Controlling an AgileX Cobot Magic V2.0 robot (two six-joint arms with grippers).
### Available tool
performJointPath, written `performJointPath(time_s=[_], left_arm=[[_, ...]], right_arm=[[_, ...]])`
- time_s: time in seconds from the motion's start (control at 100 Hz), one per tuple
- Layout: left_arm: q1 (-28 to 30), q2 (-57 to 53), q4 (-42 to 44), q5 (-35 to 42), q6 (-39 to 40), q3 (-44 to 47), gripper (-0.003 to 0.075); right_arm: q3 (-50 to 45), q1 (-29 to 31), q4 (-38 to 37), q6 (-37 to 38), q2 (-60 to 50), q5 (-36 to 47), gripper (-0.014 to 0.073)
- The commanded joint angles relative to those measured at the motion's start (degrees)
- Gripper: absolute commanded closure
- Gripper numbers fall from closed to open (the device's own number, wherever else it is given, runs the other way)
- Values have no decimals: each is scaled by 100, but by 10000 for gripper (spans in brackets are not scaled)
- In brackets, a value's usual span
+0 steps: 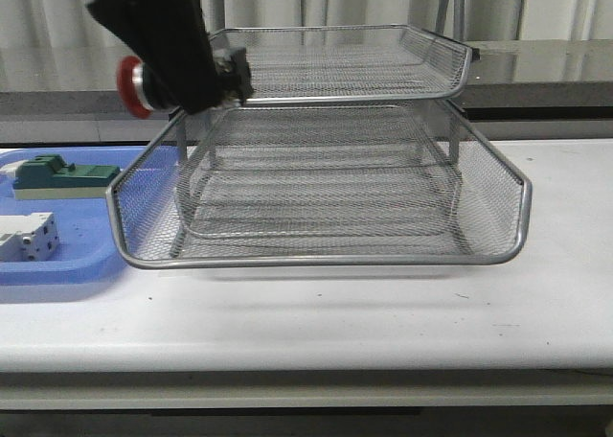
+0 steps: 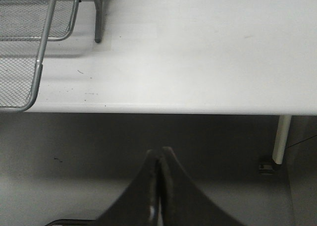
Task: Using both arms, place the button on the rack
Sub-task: 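Lower the push button into the pulled-out middle tier and open the left gripper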
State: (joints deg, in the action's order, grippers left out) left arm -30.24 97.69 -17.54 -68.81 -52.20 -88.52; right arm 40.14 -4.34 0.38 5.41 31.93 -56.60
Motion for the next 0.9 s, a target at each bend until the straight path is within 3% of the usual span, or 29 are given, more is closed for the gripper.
performJointPath(time_s=[0.0, 0.29, 0.5, 0.62, 0.81, 0.89], left_arm=[[-171, -61, -200, 514, 74, -131, 741], [-470, 387, -203, 1582, 74, -131, 740], [-484, 617, -203, 1552, 74, -142, 728], [-484, 656, -203, 1447, 74, -142, 615], [-484, 656, -203, 1434, 79, -142, 311], [-484, 656, -214, 1434, 79, -142, 253]], right_arm=[[197, -14, -38, -29, 11, 301, 662], [197, -14, -38, -29, 11, 301, 662], [197, -14, -38, -29, 11, 301, 662], [197, -14, -38, -29, 11, 301, 662], [197, -14, -38, -29, 11, 301, 662], [197, -14, -38, -29, 11, 301, 662]])
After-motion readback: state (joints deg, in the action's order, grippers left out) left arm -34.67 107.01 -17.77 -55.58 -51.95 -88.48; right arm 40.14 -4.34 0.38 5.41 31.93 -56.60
